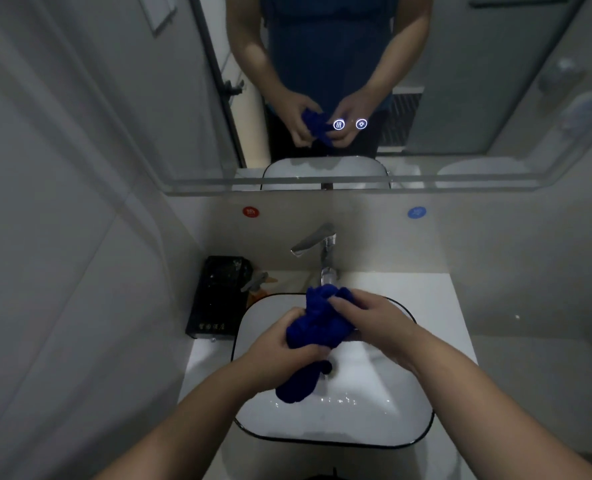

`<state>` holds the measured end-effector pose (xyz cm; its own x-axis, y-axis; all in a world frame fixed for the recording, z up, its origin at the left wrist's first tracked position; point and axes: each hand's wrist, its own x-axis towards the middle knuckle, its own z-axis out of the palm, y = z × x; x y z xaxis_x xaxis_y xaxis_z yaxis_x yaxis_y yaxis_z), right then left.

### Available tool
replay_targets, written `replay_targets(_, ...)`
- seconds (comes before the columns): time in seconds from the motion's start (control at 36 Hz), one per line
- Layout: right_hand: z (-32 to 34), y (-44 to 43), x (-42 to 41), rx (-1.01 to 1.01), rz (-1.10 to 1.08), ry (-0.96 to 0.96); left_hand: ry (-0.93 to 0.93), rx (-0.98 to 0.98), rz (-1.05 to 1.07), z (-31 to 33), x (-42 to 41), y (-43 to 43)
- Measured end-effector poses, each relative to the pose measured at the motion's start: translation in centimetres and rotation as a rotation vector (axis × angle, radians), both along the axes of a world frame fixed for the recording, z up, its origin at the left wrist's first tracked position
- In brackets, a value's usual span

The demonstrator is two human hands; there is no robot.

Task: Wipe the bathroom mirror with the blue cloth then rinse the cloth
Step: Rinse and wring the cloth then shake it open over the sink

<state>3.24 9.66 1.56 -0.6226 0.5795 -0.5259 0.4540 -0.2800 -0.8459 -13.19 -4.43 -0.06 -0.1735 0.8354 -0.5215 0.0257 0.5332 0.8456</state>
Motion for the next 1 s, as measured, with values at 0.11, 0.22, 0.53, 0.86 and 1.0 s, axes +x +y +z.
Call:
replay_targets(0.11, 1.8, 0.3, 0.8, 0.029, 0.028, -0.121, 0.051, 0.065, -0.066, 1.1, -0.8, -1.6)
replay_targets(0.22, 3.7, 0.6, 1.6, 0.149, 0.010, -0.226, 0.042, 0.128, -0.025, 1.4, -1.4, -2.7)
replay_targets(0.53, 12.1, -2.7, -0.2, 0.561, -0.024, -0.068, -0.080, 0.125, -0.004, 1.9, -2.3, -4.5)
replay_targets(0.86, 19.8, -5.3, -1.1, 0.775, 0.123, 0.026, 0.381, 0.443, -0.057, 10.4, 1.4, -1.4)
replay_targets(1.0, 23.4, -3.6, 0.6, 0.939, -0.022, 0.036, 0.239, 0.404, -0.058, 12.8, -1.0, -1.2)
